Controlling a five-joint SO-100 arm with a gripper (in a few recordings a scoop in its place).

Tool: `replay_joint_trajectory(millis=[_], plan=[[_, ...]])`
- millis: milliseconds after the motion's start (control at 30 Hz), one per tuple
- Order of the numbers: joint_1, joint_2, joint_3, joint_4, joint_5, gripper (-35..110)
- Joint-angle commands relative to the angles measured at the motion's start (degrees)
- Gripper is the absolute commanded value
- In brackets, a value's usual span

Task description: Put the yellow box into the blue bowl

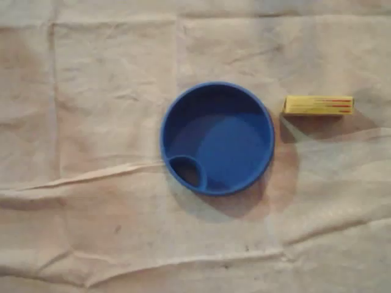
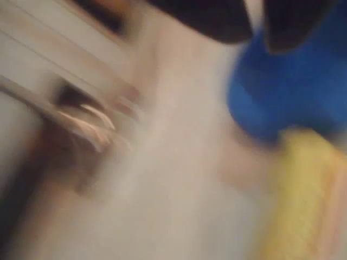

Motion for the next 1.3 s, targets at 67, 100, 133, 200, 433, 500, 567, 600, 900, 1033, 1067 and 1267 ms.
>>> replay_joint_trajectory(millis=[67, 100, 133, 200, 433, 500, 567, 600, 900, 1033, 1067, 1267], plan=[[-1.5, -12.1, -12.0, -1.7, 10.3, 0], [-1.4, -14.2, -13.9, -1.7, 11.7, 0], [-1.4, -16.4, -15.8, -1.7, 12.9, 0], [-1.4, -21.3, -19.3, -1.7, 15.2, 0], [-1.2, -39.6, -31.8, -1.4, 18.3, 0], [-1.2, -43.8, -35.3, -1.7, 18.3, 0], [-1.3, -47.5, -39.4, -1.7, 18.3, 1], [-1.3, -49.1, -41.2, -1.7, 18.3, 1], [-1.1, -57.4, -49.8, -0.7, 21.3, 18], [-1.1, -57.9, -49.7, 0.7, 25.1, 28], [-1.1, -57.9, -49.7, 1.3, 25.8, 30], [-1.1, -58.1, -48.2, 3.9, 26.0, 32]])
